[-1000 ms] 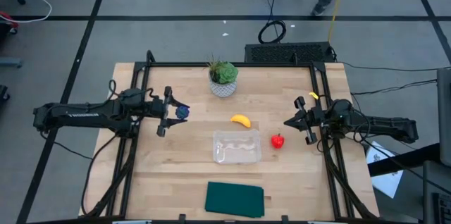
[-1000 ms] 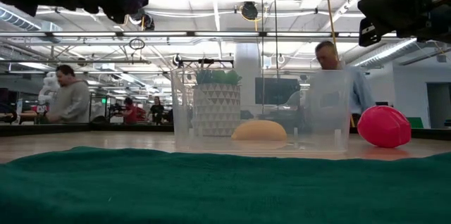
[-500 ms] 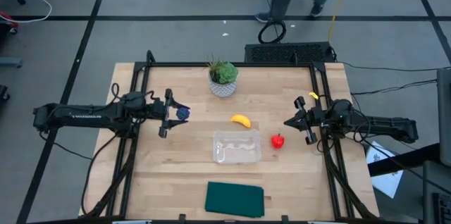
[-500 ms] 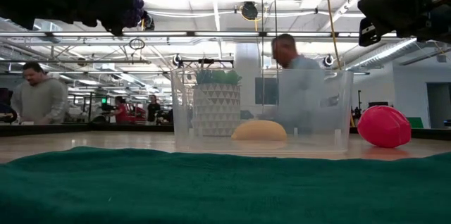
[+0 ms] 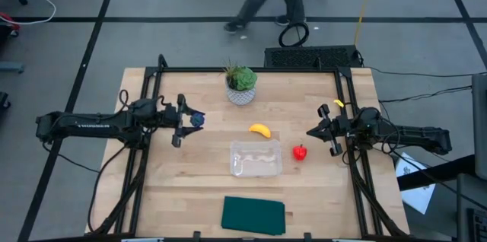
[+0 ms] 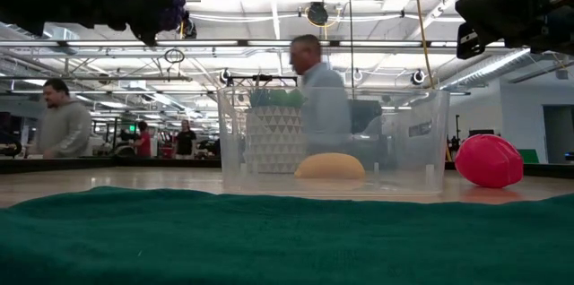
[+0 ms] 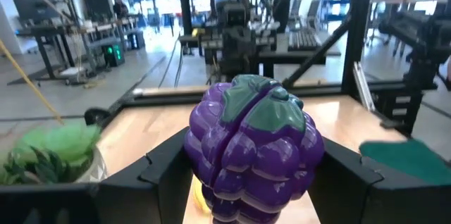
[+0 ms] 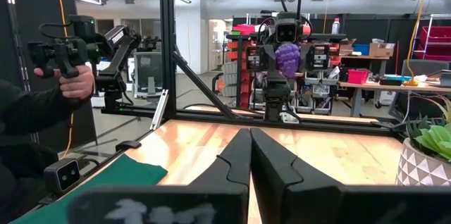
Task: Pick and placing Produce into tupperware
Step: Put the grapes into the transparent bin
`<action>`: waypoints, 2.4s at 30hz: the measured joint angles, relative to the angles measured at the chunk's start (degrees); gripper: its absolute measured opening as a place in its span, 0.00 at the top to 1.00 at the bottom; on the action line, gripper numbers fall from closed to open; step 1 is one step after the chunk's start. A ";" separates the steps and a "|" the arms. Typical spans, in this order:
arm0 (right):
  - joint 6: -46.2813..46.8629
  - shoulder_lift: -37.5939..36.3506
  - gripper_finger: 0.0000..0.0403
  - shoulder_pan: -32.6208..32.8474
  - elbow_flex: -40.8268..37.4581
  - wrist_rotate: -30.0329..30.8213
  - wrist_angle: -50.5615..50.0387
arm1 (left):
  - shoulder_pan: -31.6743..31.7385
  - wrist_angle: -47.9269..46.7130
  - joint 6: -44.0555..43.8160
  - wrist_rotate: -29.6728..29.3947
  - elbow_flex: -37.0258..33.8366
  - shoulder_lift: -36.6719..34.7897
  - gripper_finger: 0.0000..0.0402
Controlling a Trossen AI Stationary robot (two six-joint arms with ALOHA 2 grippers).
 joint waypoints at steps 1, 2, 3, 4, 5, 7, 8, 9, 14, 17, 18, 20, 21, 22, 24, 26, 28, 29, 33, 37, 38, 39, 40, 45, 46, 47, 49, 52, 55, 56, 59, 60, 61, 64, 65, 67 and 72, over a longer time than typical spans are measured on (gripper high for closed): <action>0.00 0.00 1.00 0.01 0.00 0.00 0.00 | 0.00 0.93 -0.36 0.02 0.02 0.00 0.42; 0.00 0.00 1.00 -0.01 -0.01 0.00 0.00 | 0.00 1.95 -0.86 0.02 0.02 0.00 0.42; 0.00 0.00 1.00 -0.01 0.00 0.00 0.00 | 0.00 2.92 -1.37 0.04 0.02 0.00 0.42; 0.00 0.00 1.00 0.01 0.00 0.00 0.00 | 0.00 3.88 -1.80 0.06 0.02 0.00 0.42; 0.00 0.00 1.00 0.01 -0.01 0.00 0.00 | 0.00 4.66 -2.27 0.08 0.02 0.00 0.42; 0.00 0.00 1.00 0.01 0.00 0.00 0.00 | 0.00 5.78 -2.98 0.23 0.02 0.00 0.42; 0.00 0.00 1.00 0.00 -0.02 0.00 0.00 | -0.01 6.19 -3.33 0.24 0.03 0.00 0.42; 0.00 0.00 1.00 -0.01 -0.01 0.00 0.00 | 0.00 6.44 -3.72 0.26 0.04 0.00 0.42; 0.00 0.00 1.00 0.00 -0.02 0.00 0.00 | -0.01 6.53 -4.80 0.28 0.77 0.18 0.42; 0.00 0.00 1.00 0.00 -0.01 0.00 0.00 | 0.00 5.62 -5.02 0.68 2.81 1.05 0.42; 0.00 0.00 1.00 -0.01 0.00 0.00 0.00 | -0.01 4.68 -4.65 1.00 3.74 1.40 0.42; 0.09 0.00 1.00 0.01 -0.01 0.00 0.02 | 0.02 1.98 -4.28 1.03 5.98 2.00 0.42; 0.09 0.00 1.00 0.00 -0.01 0.01 0.02 | 0.19 0.30 -4.20 0.97 7.11 2.28 0.42; 0.10 0.00 1.00 0.00 0.00 0.01 0.02 | 0.35 -1.39 -4.14 0.89 8.40 2.70 0.42; 0.15 0.00 1.00 -0.01 0.00 0.01 0.00 | 0.37 -3.84 -3.72 0.74 10.82 3.85 0.42; 0.15 0.00 1.00 0.01 0.00 0.00 0.02 | 0.37 -5.68 -3.39 0.74 13.24 5.40 0.42; 0.15 -0.02 1.00 0.00 0.00 0.02 0.02 | 0.37 -6.49 -3.29 1.58 15.47 7.11 0.42; 0.15 -0.02 1.00 -0.01 -0.01 0.01 0.02 | 0.37 -6.78 -3.31 2.10 16.64 8.00 0.42; 0.15 -0.02 1.00 0.00 0.00 0.01 0.02 | 0.37 -7.17 -3.34 3.52 20.78 11.48 0.42; 0.15 -0.02 1.00 0.01 -0.02 0.00 0.02 | 0.37 -7.96 -3.21 4.98 25.00 14.18 0.42; 0.15 -0.02 1.00 0.01 -0.01 0.01 0.02 | 0.37 -8.52 -2.84 4.99 26.17 14.71 0.42; 0.15 -0.02 1.00 0.00 0.00 0.01 0.02 | 0.37 -9.48 -2.43 4.99 27.25 15.12 0.42; 0.15 -0.02 1.00 0.00 -0.01 0.00 0.02 | 0.37 -10.37 -2.08 5.02 28.33 15.56 0.42; 0.15 -0.02 1.00 -0.01 -0.02 0.00 0.02 | 0.37 -12.94 -1.74 4.98 32.82 18.14 0.42; 0.13 -0.02 1.00 0.01 -0.02 0.02 0.02 | 0.37 -13.31 -1.76 4.98 33.66 18.83 0.42; 0.09 -0.02 1.00 0.00 0.00 0.00 0.02 | 0.37 -13.86 -1.80 4.98 34.45 19.51 0.42; 0.08 -0.02 1.00 0.01 0.00 0.00 0.02 | 0.37 -14.38 -2.02 4.98 36.07 21.12 0.42; 0.13 -0.02 1.00 0.00 0.00 0.00 0.02 | 0.37 -16.12 -2.24 4.98 38.56 23.59 0.42; 0.13 -0.02 1.00 0.00 -0.02 0.01 0.02 | 0.37 -18.12 -2.24 4.96 41.14 26.44 0.42; 0.15 -0.02 1.00 0.00 -0.01 0.02 0.02 | 0.37 -18.95 -2.25 4.96 41.94 27.37 0.42; 0.13 -0.02 1.00 0.01 -0.01 0.00 0.02 | 0.37 -20.04 -2.05 4.98 44.21 30.09 0.42; 0.14 -0.02 1.00 0.00 -0.01 0.01 0.01 | 0.37 -20.15 -1.91 4.98 44.80 30.85 0.42; 0.15 -0.02 1.00 -0.01 -0.02 0.00 0.02 | 0.37 -20.20 -1.62 4.99 45.44 31.64 0.42; 0.15 -0.02 1.00 0.01 -0.01 0.00 0.00 | 0.37 -20.07 -0.56 5.04 47.78 33.99 0.42; 0.15 -0.02 1.00 0.00 -0.02 0.02 0.00 | 0.37 -20.14 -0.49 5.36 48.53 34.66 0.42; 0.15 -0.02 1.00 0.00 -0.01 0.00 0.00 | 0.37 -20.08 -0.22 6.48 50.27 36.16 0.42; 0.15 -0.02 1.00 0.00 -0.01 0.00 0.00 | 0.35 -20.46 0.41 8.09 53.59 39.30 0.42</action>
